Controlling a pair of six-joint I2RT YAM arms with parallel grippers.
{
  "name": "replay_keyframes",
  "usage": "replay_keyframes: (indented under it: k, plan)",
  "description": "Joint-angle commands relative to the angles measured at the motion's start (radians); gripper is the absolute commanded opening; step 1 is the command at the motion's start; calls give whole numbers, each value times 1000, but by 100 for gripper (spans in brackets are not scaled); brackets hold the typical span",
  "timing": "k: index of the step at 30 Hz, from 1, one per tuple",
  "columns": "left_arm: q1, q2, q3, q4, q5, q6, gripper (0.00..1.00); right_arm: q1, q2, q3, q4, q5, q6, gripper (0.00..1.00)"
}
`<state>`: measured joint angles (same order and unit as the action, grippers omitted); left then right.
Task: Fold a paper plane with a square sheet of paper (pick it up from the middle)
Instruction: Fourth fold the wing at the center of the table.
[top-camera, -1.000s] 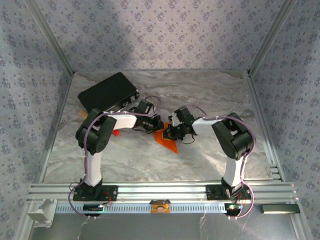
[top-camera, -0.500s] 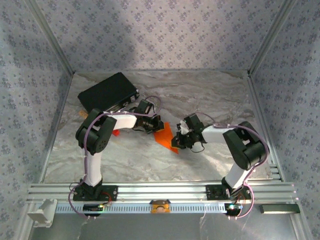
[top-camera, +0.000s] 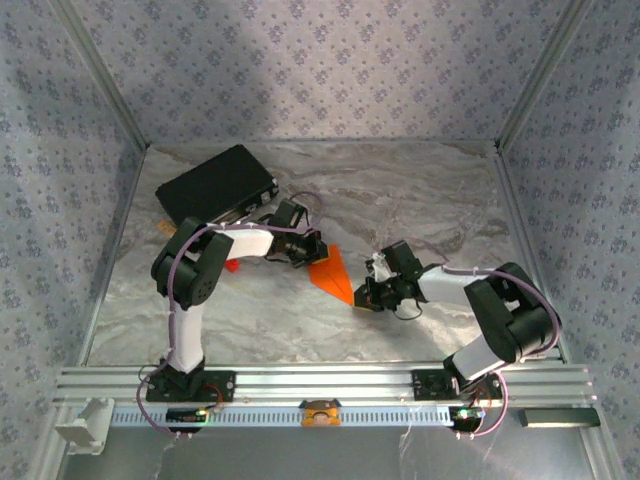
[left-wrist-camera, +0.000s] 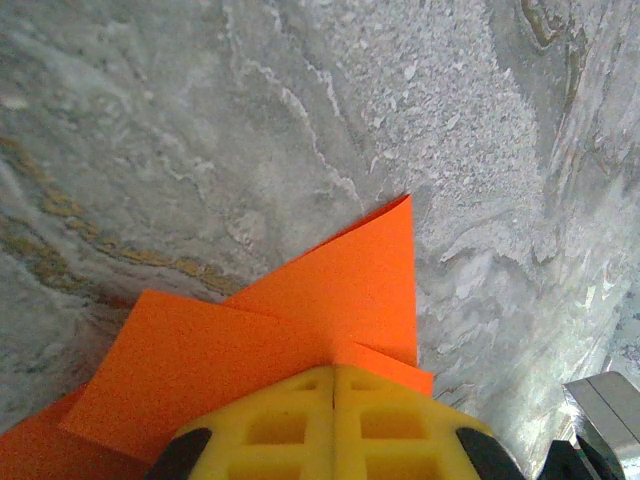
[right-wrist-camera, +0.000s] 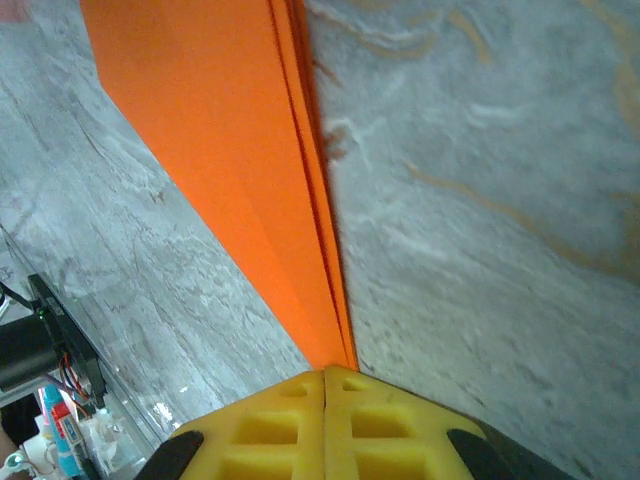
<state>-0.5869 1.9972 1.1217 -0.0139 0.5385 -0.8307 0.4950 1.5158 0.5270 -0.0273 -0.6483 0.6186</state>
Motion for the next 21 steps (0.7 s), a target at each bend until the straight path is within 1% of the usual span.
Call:
replay_keyframes:
  k: [1,9,13,15,18,21]
  plan:
    - [10,37,-18,-86,-51,12,0,-7,-27,-34,-72,38,33,8]
    - [11,35,-23,-81,-47,10,0,-7,-111,-16,-107,28,43,7]
    - [9,32,-28,-69,-38,5,0,14,-128,20,-52,7,79,8]
    - [8,31,-28,-68,-39,5,0,34,-99,64,-52,13,71,8]
    - [9,34,-27,-69,-40,5,0,52,-16,138,-47,23,60,8]
    - [7,34,-26,-69,-41,5,0,61,68,172,-29,42,53,8]
